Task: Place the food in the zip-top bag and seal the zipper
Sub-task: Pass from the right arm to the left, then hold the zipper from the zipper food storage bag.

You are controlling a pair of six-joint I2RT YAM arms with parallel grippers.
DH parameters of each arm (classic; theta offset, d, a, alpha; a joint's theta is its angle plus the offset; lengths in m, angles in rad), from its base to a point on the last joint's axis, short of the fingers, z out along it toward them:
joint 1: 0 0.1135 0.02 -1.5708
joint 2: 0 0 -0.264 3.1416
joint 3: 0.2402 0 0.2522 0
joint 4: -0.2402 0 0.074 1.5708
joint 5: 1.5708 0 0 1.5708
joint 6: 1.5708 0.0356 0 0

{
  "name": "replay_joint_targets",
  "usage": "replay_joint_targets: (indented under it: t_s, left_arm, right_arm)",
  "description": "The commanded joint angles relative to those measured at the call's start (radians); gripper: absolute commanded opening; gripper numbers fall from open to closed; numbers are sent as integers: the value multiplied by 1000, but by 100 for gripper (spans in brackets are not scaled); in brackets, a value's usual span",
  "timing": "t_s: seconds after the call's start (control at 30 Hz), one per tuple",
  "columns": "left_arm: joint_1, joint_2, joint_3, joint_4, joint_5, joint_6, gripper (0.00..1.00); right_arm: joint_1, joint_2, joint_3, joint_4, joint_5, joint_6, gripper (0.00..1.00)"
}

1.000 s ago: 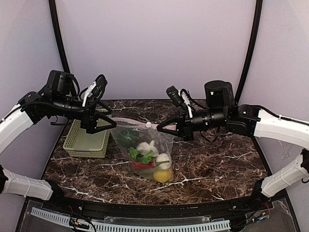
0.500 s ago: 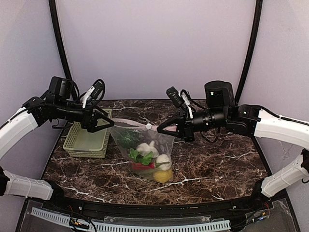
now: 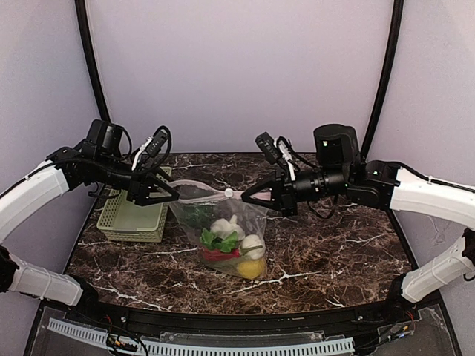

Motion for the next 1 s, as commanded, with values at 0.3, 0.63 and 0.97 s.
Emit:
replay_joint_targets:
  t_s: [0.3,0.63,0.97]
  left_arm:
    - [4,-2,-15,-50,62,45,10]
    - [4,4,8,-67,61,39,1]
    - [4,15,31,-87,39,40,1]
  right_arm:
    - [-19,17,52,-3,27,39,5]
    - [-6,72,224,-207,12,-98,51]
    - [57,121,271,-299,59,-159,52]
